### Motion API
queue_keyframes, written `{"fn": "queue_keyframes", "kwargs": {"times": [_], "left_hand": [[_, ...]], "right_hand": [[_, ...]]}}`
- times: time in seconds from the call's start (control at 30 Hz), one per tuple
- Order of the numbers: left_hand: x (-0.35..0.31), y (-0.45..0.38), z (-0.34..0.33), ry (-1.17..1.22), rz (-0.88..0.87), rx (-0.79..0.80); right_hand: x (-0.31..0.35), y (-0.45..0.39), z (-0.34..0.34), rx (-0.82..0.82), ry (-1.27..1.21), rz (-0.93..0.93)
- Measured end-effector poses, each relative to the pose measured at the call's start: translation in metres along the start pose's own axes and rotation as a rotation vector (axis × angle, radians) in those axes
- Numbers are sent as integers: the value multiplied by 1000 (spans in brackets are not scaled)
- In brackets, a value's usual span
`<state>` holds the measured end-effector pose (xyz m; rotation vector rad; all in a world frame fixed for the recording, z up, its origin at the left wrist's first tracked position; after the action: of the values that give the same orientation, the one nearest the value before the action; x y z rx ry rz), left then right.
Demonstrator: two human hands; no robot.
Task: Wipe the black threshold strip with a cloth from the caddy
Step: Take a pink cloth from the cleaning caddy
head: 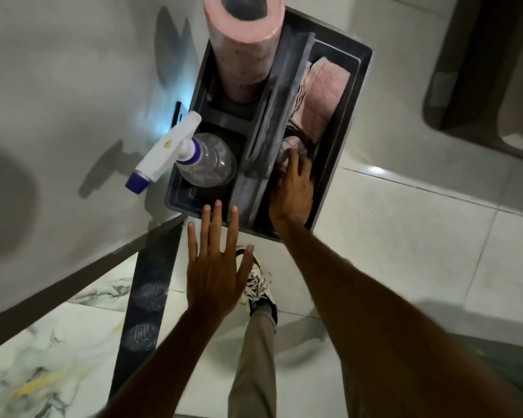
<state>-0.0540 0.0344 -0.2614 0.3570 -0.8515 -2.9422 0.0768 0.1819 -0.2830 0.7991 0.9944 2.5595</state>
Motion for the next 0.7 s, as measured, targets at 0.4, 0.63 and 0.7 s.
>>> {"fn": "queue_keyframes", "kwargs": {"times": [0.4,0.63,0.7], "left_hand": [[-66,52,69,117,130,-10],[-111,130,71,295,321,-121],[-117,155,53,364,410,-171]], "right_hand": [[1,117,86,-37,-326,261],[-12,206,128,59,-156,529],[-21,227,121,111,-76,601]]}}
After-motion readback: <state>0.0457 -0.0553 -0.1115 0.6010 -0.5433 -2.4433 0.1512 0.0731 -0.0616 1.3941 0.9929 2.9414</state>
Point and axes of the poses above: each hand's wrist, its own y-axis away from the middle knuckle, its own z-axis out of the back of the hand, x = y × z, the point moved 3 cm from there along -y, towards the middle knuckle, and after that the axes turned 14 degrees about x, right-handed, at the moved point
